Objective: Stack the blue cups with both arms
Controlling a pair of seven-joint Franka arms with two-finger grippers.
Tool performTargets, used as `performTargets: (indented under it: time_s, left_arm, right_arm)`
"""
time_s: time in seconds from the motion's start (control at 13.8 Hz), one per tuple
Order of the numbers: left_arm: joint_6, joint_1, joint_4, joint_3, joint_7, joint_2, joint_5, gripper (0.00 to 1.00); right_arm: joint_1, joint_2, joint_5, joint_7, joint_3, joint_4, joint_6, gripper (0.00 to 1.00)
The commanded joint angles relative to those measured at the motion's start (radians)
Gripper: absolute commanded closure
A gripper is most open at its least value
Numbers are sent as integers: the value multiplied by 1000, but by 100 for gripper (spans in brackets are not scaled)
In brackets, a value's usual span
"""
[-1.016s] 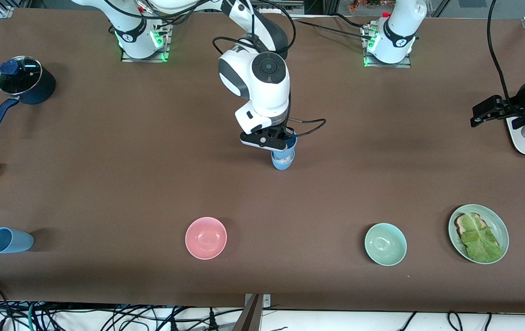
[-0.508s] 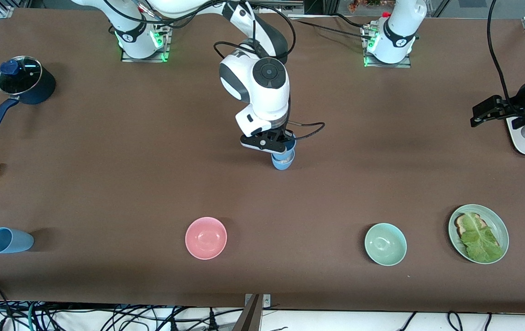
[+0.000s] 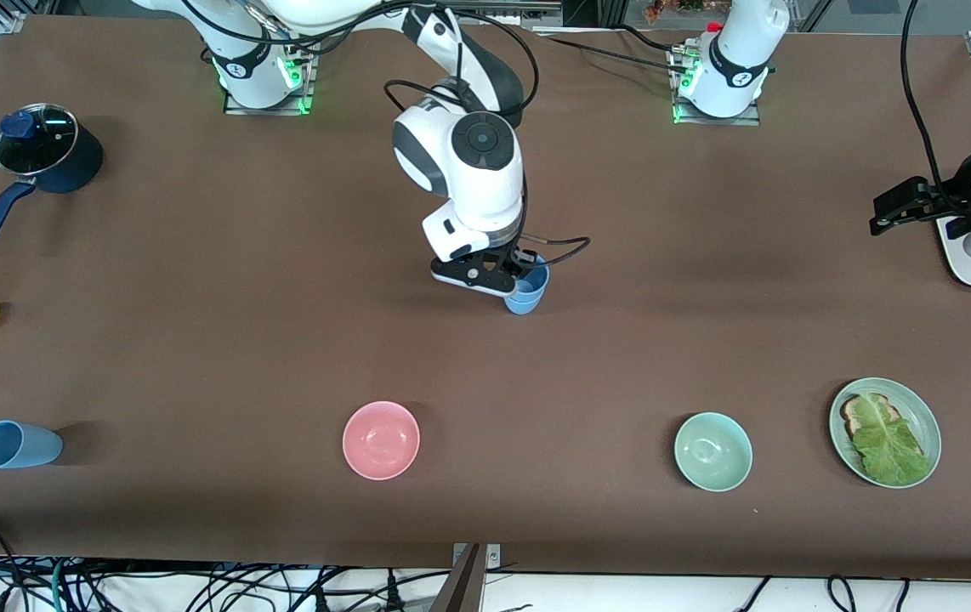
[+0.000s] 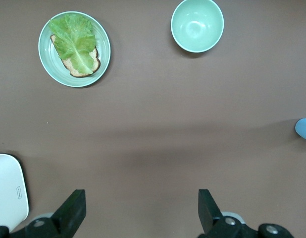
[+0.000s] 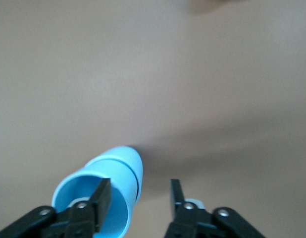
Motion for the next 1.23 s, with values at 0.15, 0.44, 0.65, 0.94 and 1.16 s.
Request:
performTargets:
  time_s: [0.15,0.44,0.65,0.94,1.16]
  left_arm:
    - [-11,-7,9,7,9,-2,6,0]
    - [-11,-8,9,7,9,-2,6,0]
    - [-11,-8,11,7,9,-2,4,0]
    - [-11,-8,11,7,9,-2,6,0]
    - [-11,-8,11,7,9,-2,4,0]
  right_arm:
    - [-101,-269,-31,-240,4,-229,-52,0]
    - [-273,-450,-19,-604,12,-277,-270,0]
    - [-411,-588,-11,-788,26,-347,-336,0]
    - [-613,-676,-13,-977,64,-343,-448,0]
    - [-715,-704,-13,-1110,66,-347,-460,0]
